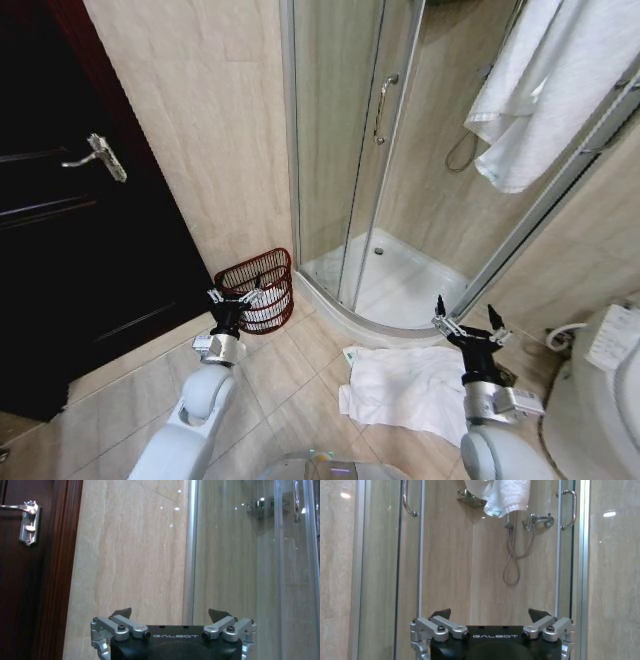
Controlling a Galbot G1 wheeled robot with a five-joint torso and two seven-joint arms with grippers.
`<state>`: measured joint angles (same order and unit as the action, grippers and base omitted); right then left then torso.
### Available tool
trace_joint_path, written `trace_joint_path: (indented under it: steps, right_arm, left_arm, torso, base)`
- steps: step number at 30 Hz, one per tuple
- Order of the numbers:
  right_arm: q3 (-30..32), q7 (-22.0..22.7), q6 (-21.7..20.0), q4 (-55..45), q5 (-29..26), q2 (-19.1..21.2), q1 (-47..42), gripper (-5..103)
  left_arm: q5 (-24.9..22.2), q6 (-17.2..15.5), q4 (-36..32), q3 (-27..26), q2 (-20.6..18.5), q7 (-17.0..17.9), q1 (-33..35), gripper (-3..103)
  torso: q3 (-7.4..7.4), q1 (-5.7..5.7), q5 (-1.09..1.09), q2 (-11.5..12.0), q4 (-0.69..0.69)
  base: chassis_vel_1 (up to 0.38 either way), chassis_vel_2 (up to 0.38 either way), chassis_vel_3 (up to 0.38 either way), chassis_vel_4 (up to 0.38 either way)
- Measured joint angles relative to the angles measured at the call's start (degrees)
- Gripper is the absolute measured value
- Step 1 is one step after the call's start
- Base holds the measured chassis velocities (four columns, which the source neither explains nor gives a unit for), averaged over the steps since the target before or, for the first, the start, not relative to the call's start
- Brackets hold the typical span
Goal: Discard the used towel into the hamper.
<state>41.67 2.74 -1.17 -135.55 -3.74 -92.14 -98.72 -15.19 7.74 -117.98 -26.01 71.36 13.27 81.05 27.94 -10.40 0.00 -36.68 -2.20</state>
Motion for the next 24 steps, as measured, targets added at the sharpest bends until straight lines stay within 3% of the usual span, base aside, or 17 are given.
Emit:
trace_joint_path:
  steps: [13, 24]
  right_arm:
    - [0.1, 0.0, -0.1, -0.4, 0.2, 0.0, -0.4, 100]
    - [-0.2, 0.0, -0.3, -0.8, 0.3, 0.0, -0.5, 100]
  left_arm:
    - [0.0, 0.4, 0.0, -0.5, 0.3, -0.1, 0.3, 100]
    - [0.0, 1.0, 0.0, -1.3, 0.4, -0.3, 0.7, 100]
  torso:
    - [0.03, -0.01, -0.01, 0.0, 0.00]
    - [0.08, -0.06, 0.01, -0.1, 0.00]
  base:
    - [-0.027, -0.038, 0.036, 0.037]
    - [-0.175, -0.165, 0.168, 0.156]
